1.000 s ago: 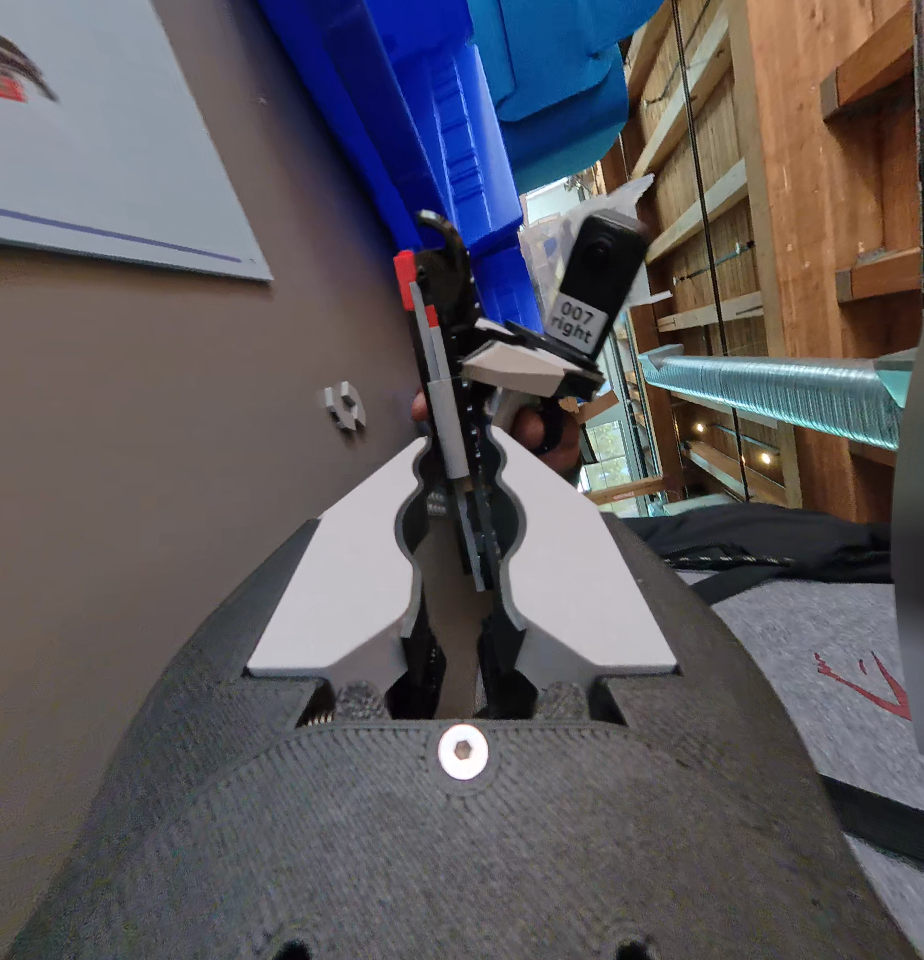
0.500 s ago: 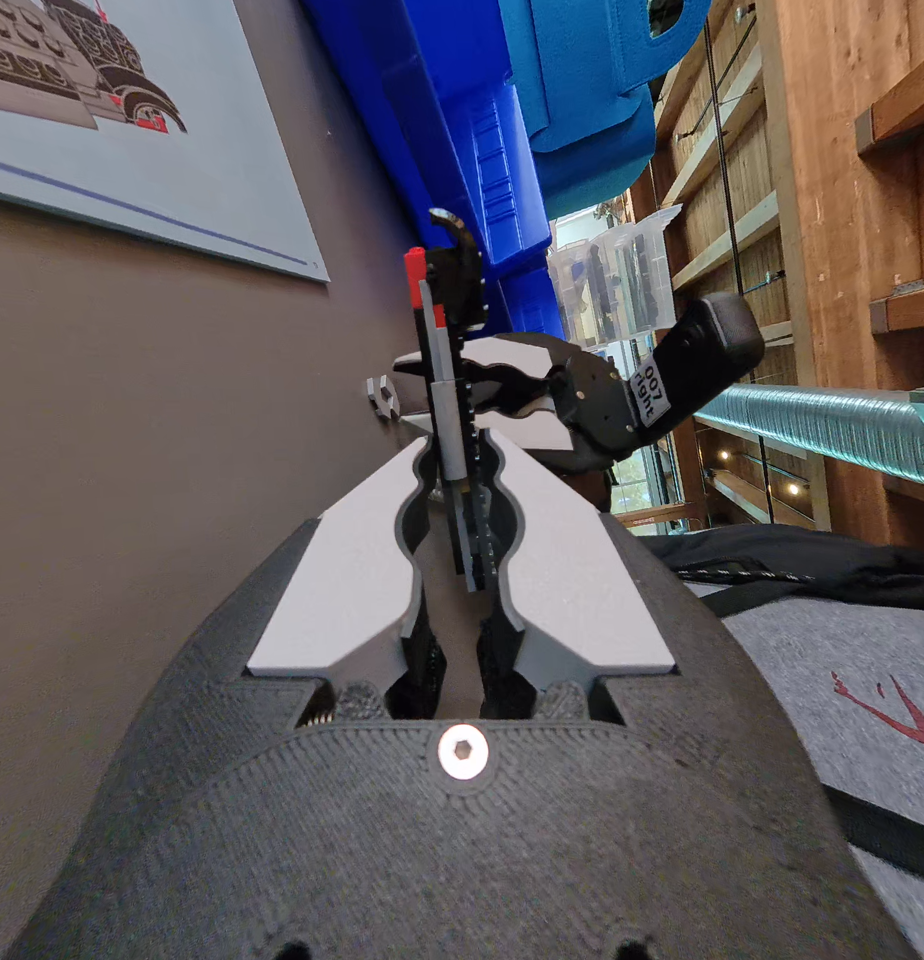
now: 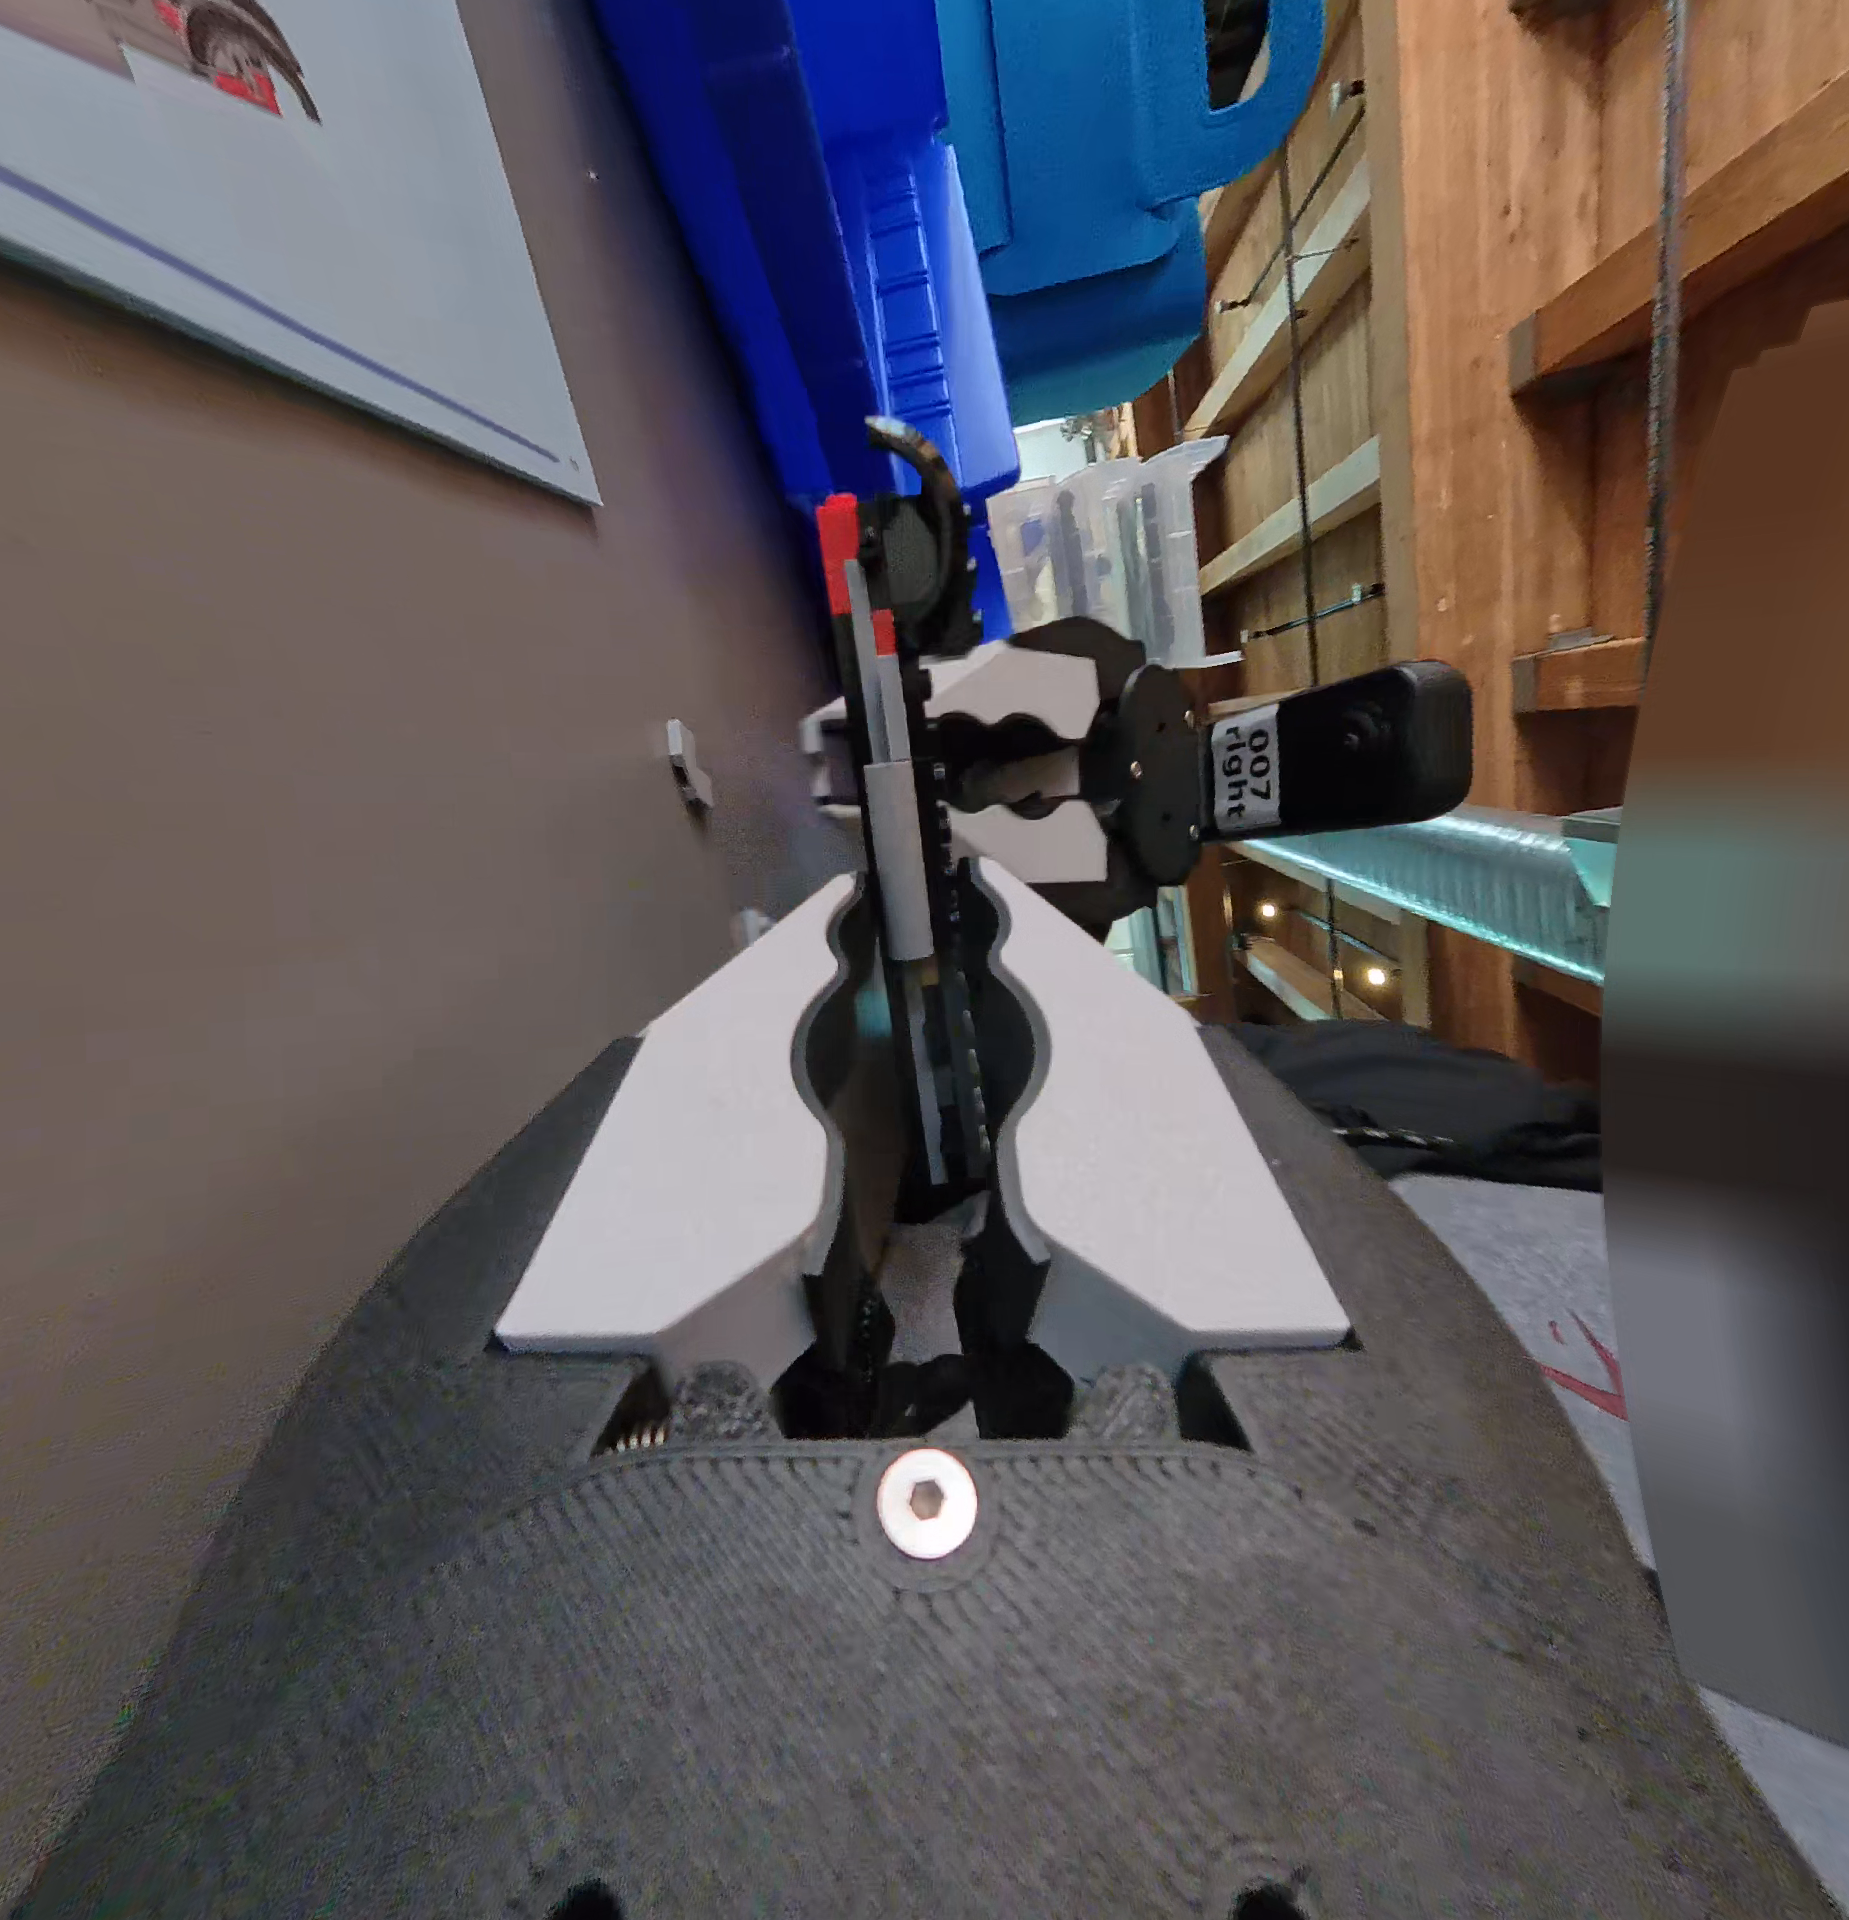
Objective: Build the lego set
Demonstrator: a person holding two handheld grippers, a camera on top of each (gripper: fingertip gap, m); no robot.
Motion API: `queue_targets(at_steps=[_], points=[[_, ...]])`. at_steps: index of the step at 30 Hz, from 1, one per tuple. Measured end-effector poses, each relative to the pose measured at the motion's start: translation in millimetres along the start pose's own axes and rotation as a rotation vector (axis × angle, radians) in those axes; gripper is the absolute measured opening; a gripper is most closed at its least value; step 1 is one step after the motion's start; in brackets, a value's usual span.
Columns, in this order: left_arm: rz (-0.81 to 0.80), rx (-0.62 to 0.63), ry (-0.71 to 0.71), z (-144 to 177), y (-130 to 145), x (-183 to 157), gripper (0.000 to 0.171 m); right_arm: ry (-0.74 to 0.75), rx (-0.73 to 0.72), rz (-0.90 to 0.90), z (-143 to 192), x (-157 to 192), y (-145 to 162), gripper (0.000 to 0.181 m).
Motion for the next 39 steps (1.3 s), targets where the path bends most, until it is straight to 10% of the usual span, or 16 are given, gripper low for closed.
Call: queue_targets(at_steps=[9,30,39], points=[[0.096,0.01,0.122,-9,11,-1,0.015,-0.077,-0.147,0.158,17,-3,-52,0.018],[0.093,-0.01,0.134,-7,10,-2,0.015,-0.008,-0.133,0.262,9,9,-54,0.023],[0.007,-0.026,0.052,-6,11,-3,0.015,-0.033,-0.126,-0.38,12,-15,-38,0.033]])
Point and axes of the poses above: each gripper's, where its closed fingertips meet, z back along the fingers, y out of its underside, x = y × z across the jaws, the point moved 9 cm from there along z, back along the fingers, and after that the axes turned 13 degrees about y, right-handed, at the moved point
